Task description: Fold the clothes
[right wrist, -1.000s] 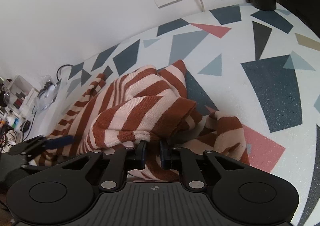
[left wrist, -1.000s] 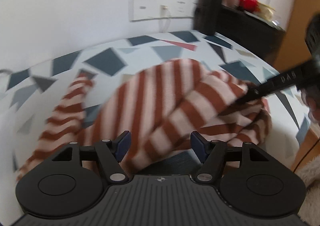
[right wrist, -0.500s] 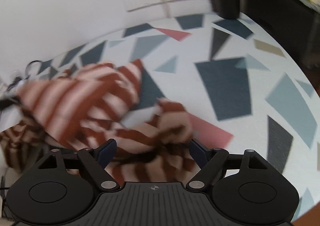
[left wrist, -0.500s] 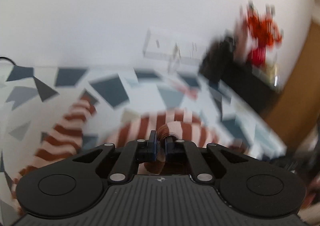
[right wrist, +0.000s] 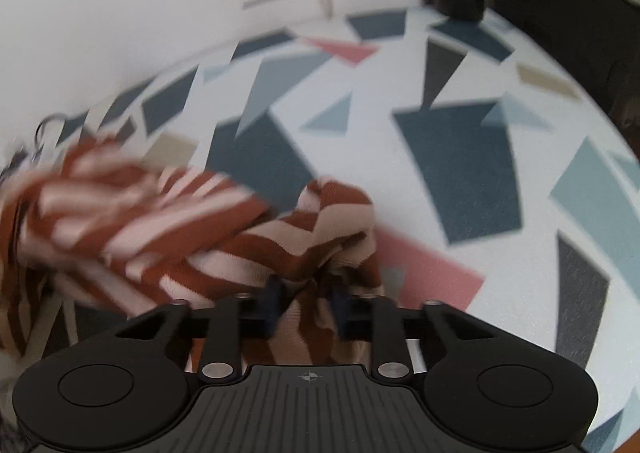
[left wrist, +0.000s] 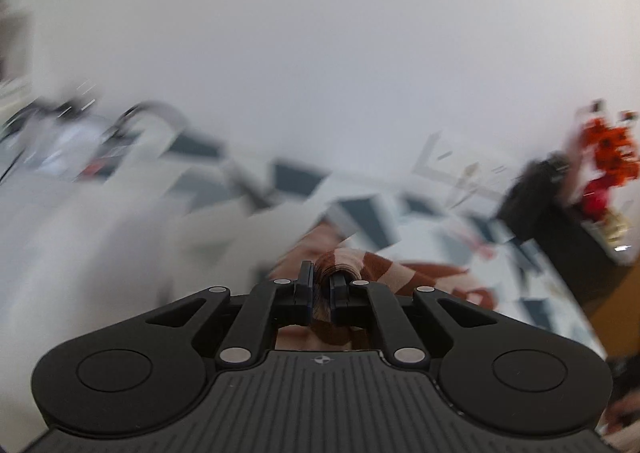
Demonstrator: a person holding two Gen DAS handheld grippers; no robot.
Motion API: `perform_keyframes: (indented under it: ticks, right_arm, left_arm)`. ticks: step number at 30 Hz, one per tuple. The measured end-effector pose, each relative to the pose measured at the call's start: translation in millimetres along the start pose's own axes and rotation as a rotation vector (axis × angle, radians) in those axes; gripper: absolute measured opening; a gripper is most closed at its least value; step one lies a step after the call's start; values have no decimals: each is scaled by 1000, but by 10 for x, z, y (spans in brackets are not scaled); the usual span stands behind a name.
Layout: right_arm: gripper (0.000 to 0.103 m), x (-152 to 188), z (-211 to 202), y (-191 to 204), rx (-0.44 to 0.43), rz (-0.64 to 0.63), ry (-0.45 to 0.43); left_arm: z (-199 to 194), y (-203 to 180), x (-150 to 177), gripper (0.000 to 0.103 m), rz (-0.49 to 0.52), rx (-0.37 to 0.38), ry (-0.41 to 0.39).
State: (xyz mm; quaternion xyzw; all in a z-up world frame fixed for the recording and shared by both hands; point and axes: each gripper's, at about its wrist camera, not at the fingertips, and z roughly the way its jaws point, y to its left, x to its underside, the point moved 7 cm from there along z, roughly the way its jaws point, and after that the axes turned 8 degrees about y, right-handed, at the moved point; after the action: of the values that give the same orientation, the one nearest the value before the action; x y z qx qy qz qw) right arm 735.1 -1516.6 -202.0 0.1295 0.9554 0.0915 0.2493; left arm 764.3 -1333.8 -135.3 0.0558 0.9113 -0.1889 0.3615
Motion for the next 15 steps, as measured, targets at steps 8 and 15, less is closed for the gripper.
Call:
perform_keyframes:
  ticks: [8,15]
  right_arm:
    - [6,-386,-164,46,-20,6,-90]
    - [27,-123,23,318,-25,-59,13]
  left_arm:
    - [-15,129,226,8,45,-76,72]
    - [-76,-17,266,47,147,-86,89]
